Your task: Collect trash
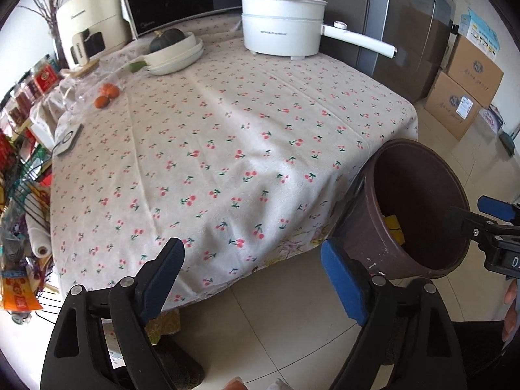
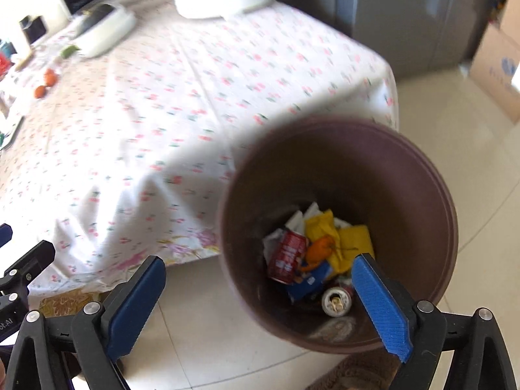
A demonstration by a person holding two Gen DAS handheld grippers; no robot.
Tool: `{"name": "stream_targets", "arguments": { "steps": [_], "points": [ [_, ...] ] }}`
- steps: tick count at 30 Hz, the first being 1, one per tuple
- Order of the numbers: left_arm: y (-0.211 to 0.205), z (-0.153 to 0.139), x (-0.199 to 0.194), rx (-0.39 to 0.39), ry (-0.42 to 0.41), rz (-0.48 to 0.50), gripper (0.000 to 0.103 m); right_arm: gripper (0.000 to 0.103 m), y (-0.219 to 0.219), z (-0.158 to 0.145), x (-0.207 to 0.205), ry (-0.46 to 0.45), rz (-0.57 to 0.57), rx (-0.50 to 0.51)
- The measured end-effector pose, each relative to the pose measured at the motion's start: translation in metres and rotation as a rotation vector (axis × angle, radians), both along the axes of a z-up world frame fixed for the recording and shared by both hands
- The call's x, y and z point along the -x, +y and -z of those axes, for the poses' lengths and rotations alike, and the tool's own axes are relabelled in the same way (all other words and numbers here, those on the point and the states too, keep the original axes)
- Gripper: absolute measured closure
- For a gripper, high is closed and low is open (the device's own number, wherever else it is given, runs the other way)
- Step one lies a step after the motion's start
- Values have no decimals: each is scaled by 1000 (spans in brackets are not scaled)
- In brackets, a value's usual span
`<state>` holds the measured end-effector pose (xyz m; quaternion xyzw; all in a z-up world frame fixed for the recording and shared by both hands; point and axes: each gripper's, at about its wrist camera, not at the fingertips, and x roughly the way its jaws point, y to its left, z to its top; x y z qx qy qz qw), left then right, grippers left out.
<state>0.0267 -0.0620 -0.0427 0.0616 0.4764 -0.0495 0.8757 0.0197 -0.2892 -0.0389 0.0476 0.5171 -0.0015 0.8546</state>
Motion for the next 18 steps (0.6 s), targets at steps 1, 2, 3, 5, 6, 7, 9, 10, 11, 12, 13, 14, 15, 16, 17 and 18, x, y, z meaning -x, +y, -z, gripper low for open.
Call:
{"name": "stream_targets", "arguments": {
  "steps": [1,2,3,5,6,7,9,10,11,12,13,14,15,16,17,18],
  "points": [
    [6,-3,6,-1,-18,-13,14,7,6,-4,6,-23,-6,17],
    [11,-6,11,2,-36,-26,13,6,11,-7,11,-46,-14,31],
    [16,-10,17,5,-53,-41,8,6,16,-10,17,-69,-22,44],
    [26,-14,27,11,-85,-68,0,6,26,-15,28,-113,-32,62],
    [31,-16,31,15,-99,-77,0,5,30,-17,32,-133,-38,69],
    [34,-18,35,18,-106,-83,0,4,33,-19,35,-152,-43,76],
    [40,-20,40,27,-115,-87,0,3,39,-23,41,-187,-49,93],
    [41,-20,41,32,-118,-88,0,3,41,-24,42,-199,-50,100],
    [43,-21,42,37,-120,-88,0,3,44,-24,42,-208,-50,104],
    [44,-21,43,40,-121,-89,0,3,45,-24,41,-214,-49,107],
    [45,-21,44,43,-121,-91,0,3,46,-24,39,-216,-47,109],
    [46,-21,44,49,-119,-93,0,3,47,-24,37,-215,-42,110],
    [47,-20,43,55,-115,-94,0,3,46,-25,37,-215,-39,107],
    [46,-20,43,62,-111,-94,0,3,46,-25,36,-216,-37,102],
    [46,-20,42,65,-109,-93,0,3,46,-26,36,-216,-35,98],
    [46,-20,42,66,-109,-94,0,3,46,-26,37,-219,-34,96]
  ]
}}
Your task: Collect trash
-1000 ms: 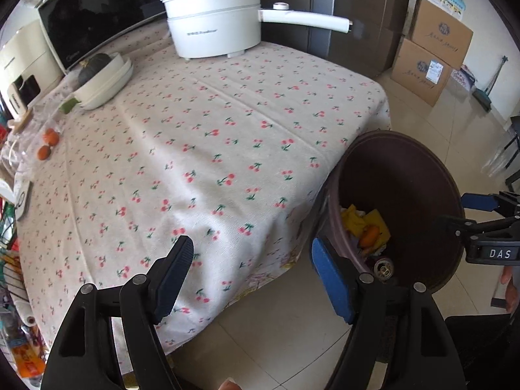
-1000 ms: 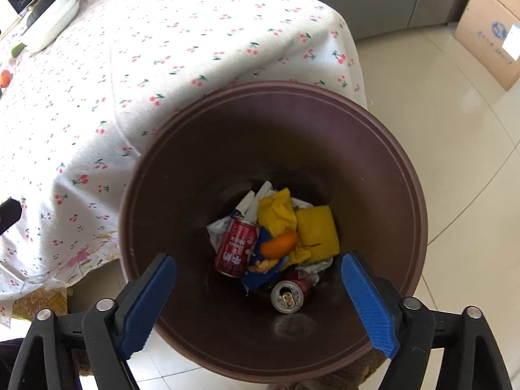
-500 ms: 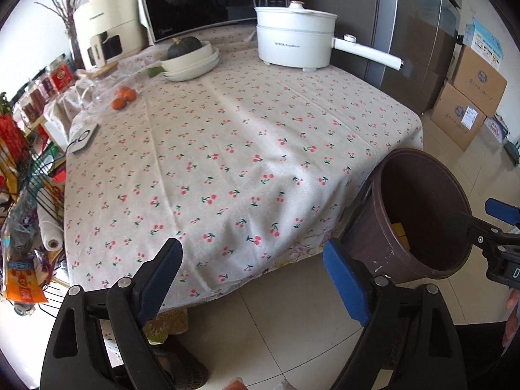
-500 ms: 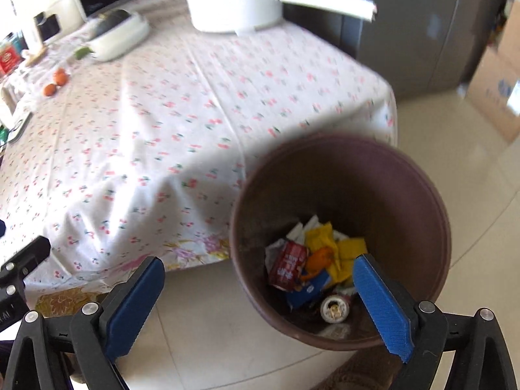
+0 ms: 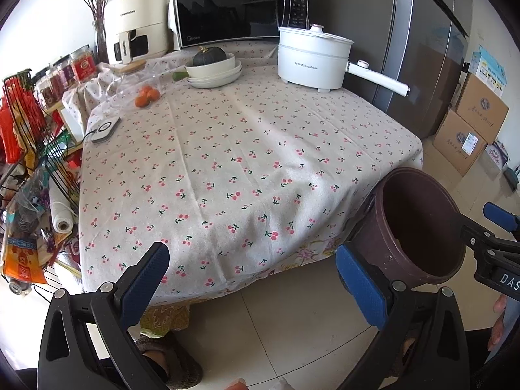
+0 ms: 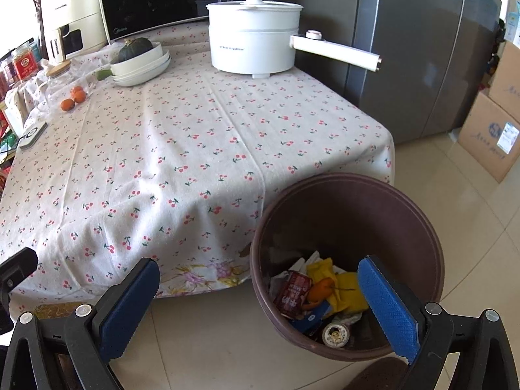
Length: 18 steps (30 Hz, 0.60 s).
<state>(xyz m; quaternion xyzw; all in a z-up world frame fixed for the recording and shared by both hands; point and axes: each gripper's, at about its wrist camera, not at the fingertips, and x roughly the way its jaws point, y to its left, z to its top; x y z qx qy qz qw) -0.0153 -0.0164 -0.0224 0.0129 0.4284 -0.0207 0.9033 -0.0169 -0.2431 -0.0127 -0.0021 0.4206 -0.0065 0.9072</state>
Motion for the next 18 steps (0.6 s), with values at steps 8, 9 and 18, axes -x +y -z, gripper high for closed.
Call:
{"name": "stream_targets", "arguments": {
  "steps": [8,9,18],
  "points": [
    [-5,-5,2,4,-32,0,0,3,1,-3,2,-27,-2,15],
    [-5,-6,2,4,-36,0,0,3,1,-3,2,-26,-2,16],
    [-5,-7,3,8,-37,-4,0,3,-1,-1,2,-18,-4,13]
  ]
}}
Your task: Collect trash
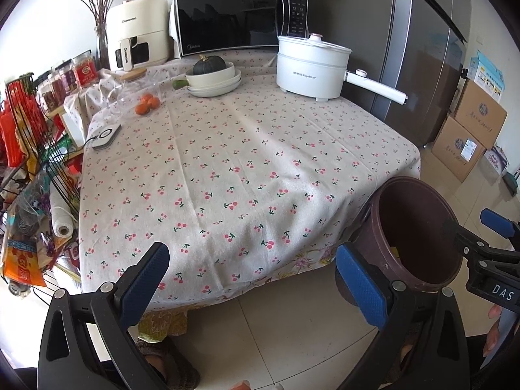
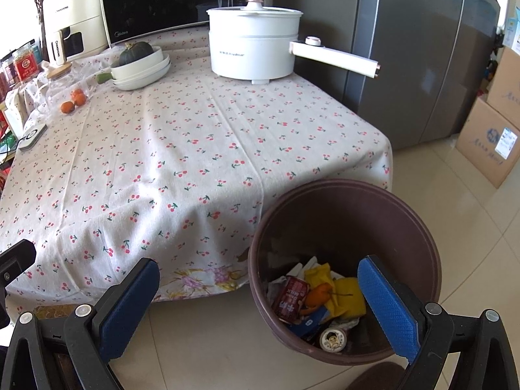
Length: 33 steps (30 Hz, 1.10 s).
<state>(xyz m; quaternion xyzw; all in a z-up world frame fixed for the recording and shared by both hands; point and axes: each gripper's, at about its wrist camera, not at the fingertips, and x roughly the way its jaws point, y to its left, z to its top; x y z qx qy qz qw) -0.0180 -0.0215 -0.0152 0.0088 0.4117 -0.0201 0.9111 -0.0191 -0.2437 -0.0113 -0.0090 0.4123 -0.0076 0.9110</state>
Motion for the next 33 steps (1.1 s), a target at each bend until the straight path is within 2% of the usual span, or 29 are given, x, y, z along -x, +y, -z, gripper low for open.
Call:
{"name": "stream_targets", "arguments": {
  "steps": [33],
  "points": [
    [-1,2,1,3,9,1,0,2,-1,4,-1,8,0,10]
  ]
}}
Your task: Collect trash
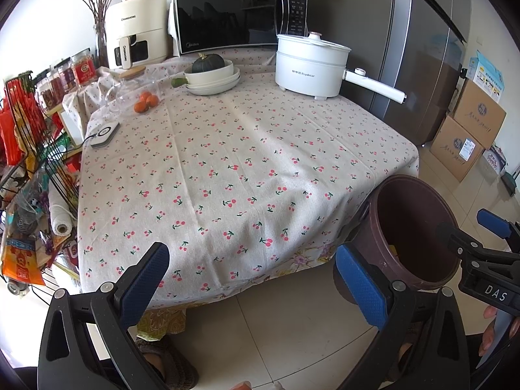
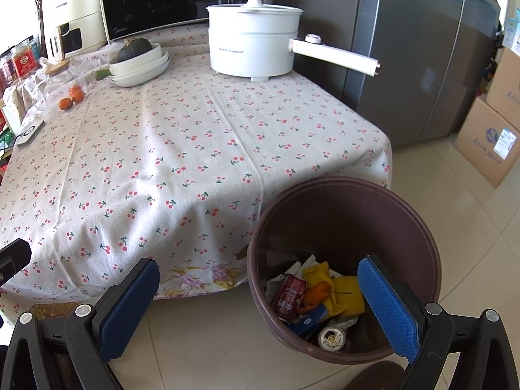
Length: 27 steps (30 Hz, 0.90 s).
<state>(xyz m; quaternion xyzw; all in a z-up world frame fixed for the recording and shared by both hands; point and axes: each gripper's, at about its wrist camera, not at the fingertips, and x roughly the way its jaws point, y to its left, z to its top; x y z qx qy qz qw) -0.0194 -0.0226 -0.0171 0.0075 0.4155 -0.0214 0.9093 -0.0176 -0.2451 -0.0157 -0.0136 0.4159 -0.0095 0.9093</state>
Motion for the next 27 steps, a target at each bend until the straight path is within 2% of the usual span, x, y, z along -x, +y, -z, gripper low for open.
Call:
{"name": "stream_targets", "arguments": {
  "steps": [11,17,27],
  "points": [
    [-1,0,0,2,4,-2,0,2,-1,-1,0,-5,1,0],
    [0,-1,1,37,17,2,0,2,-2,-2,1,-16,3,2],
    [-2,-5,2,47,-14,15,0,2,-1,-4,3,-47,6,8]
  ]
}}
